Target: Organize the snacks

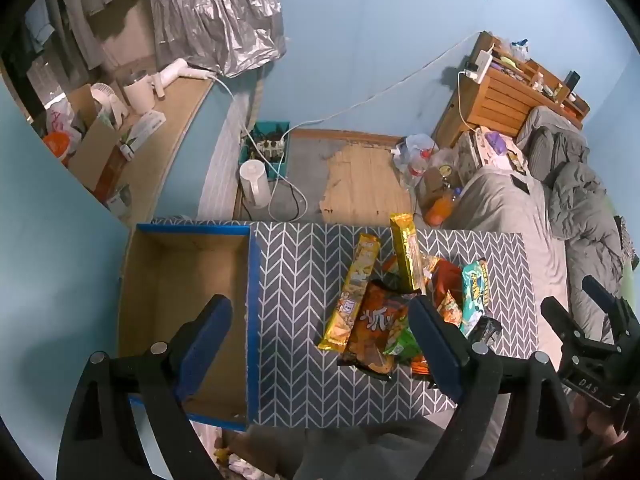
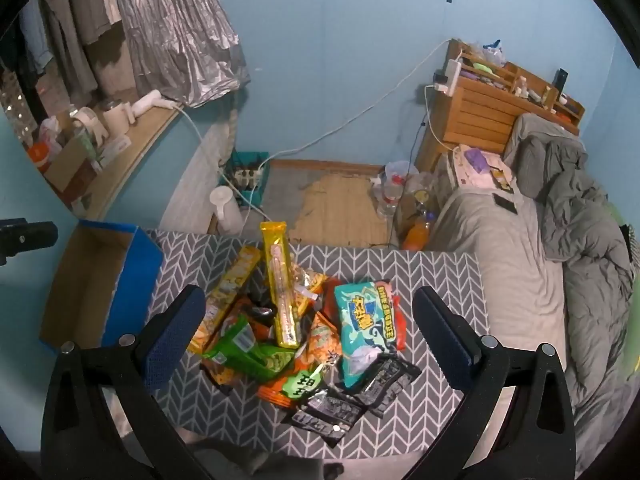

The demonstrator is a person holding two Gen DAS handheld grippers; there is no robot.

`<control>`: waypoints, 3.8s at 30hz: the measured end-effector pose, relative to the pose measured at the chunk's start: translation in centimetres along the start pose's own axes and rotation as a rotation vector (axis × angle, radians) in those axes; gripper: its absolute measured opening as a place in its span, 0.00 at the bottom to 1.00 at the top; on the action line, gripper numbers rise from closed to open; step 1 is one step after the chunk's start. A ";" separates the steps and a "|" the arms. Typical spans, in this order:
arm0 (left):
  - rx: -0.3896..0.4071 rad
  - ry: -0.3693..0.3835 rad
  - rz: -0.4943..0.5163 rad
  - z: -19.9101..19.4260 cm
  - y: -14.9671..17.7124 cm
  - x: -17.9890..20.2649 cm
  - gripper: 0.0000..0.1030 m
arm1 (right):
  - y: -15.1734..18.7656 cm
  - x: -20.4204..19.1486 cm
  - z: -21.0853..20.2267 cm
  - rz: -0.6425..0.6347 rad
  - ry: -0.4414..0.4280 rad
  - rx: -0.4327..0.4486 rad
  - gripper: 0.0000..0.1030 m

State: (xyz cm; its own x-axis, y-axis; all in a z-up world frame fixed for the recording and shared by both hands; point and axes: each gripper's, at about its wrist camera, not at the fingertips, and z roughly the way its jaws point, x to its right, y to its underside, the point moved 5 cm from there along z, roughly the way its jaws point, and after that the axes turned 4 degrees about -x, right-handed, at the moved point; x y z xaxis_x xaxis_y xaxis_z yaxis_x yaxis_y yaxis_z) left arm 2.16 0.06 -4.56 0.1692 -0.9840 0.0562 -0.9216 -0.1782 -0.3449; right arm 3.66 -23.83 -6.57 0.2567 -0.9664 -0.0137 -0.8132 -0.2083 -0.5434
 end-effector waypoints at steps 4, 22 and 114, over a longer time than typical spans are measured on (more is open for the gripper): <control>0.003 -0.009 0.009 0.2 0.1 0.1 0.88 | 0.1 0.0 0.1 -0.001 0.000 -0.001 0.98; 0.003 0.007 0.013 0.1 0.1 0.9 0.88 | 0.1 0.2 1.0 -0.001 -0.016 -0.020 0.98; -0.173 0.097 0.054 7.0 2.9 4.0 0.88 | 1.9 7.2 3.0 0.128 0.046 -0.125 0.98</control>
State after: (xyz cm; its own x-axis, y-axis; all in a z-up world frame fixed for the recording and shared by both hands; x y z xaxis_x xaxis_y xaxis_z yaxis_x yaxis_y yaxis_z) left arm 2.60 -4.34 -11.91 0.0908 -0.9867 0.1347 -0.9762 -0.1150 -0.1840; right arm 5.57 -30.69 -10.23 0.1247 -0.9915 -0.0359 -0.8973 -0.0973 -0.4307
